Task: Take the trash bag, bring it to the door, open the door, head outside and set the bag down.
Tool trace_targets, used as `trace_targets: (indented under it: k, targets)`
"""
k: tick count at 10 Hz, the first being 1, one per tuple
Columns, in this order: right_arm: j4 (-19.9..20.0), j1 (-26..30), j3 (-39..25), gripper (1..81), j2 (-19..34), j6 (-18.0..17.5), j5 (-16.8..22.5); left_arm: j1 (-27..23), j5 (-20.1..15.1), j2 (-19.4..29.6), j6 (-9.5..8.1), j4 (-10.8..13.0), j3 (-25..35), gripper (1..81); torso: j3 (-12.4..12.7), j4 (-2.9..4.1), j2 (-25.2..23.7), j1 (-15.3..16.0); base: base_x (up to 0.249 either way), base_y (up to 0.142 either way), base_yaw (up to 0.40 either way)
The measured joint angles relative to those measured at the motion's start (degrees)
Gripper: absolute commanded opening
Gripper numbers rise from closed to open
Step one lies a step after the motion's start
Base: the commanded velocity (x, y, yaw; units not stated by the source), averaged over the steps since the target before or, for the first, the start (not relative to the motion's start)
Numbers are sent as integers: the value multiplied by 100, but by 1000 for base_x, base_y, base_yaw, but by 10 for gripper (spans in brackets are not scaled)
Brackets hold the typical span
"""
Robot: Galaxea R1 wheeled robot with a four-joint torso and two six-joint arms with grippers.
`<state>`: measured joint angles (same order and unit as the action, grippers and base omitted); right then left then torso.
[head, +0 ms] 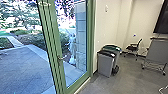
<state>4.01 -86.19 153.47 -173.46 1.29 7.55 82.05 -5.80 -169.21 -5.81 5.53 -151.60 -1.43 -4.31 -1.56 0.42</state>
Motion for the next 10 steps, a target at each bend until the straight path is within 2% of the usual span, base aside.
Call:
trace_targets:
  k: [10]
  targets:
    - [0,0,1,811,0,-2,0,0,0,0,1,0,0,10,0,0,0,0,181,0,0]
